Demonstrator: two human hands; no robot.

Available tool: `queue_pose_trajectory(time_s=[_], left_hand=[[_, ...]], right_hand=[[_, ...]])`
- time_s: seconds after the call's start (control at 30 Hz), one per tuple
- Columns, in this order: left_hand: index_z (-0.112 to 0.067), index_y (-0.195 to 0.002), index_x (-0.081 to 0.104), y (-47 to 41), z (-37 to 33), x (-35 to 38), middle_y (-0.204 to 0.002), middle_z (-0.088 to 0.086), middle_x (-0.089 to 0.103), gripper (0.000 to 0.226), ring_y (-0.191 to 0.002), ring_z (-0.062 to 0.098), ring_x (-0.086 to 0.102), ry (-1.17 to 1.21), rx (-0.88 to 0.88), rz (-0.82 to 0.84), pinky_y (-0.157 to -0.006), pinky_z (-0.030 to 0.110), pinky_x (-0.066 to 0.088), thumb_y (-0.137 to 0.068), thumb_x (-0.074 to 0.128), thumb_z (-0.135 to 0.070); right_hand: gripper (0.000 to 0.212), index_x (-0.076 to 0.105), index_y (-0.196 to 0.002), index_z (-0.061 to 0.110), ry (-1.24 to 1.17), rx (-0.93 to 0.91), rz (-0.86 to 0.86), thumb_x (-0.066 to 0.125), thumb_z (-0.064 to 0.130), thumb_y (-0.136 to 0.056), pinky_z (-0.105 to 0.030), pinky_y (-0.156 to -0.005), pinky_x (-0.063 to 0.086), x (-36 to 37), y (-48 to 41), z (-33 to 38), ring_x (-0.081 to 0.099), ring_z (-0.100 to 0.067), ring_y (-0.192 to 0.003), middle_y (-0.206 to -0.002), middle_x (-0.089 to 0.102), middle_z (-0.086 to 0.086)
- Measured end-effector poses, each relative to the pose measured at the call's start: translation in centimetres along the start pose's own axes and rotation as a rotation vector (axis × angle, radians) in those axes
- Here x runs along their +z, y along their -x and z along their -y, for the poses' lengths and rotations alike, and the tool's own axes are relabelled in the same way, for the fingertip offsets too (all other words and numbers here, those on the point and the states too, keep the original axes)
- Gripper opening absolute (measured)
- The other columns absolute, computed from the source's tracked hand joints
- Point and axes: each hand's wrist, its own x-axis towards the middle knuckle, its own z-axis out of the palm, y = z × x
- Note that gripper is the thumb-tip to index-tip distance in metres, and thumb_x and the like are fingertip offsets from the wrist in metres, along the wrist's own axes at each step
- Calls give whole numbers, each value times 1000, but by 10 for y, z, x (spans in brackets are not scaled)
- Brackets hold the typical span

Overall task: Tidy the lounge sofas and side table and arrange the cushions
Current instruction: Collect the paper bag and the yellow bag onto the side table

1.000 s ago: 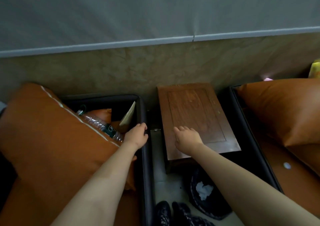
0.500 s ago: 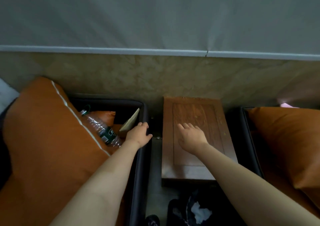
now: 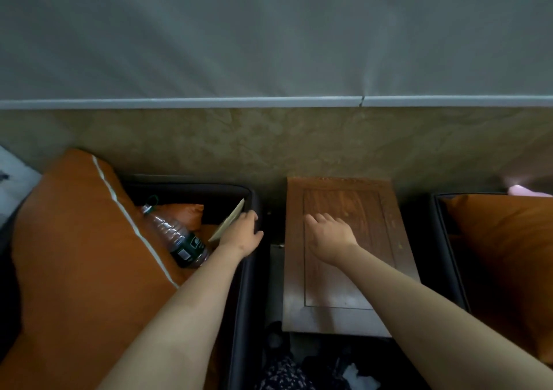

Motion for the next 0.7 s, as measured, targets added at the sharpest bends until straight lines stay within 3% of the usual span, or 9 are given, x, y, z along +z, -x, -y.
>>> queue_pose_trajectory(time_s=[0.47, 0.7], left_hand=[[-12, -132, 42, -84, 71, -11, -131, 11, 48, 41, -118, 30, 52, -93, -125, 64, -85, 41, 47, -96, 53, -29], [-12, -128, 44, -118, 100, 4, -129, 10, 51, 49, -116, 29, 55, -174, -212, 143, -74, 36, 44, -93, 56, -44]], right_hand=[[60, 23, -150, 18, -37, 34, 91, 47, 25, -96, -36, -104, 34, -5, -90, 29, 38, -25, -134, -144, 42, -6], [62, 22, -150, 24, -75, 25, 137, 50, 28, -95, -36, -104, 36, 7, -126, 38, 39, -23, -133, -142, 44, -4]])
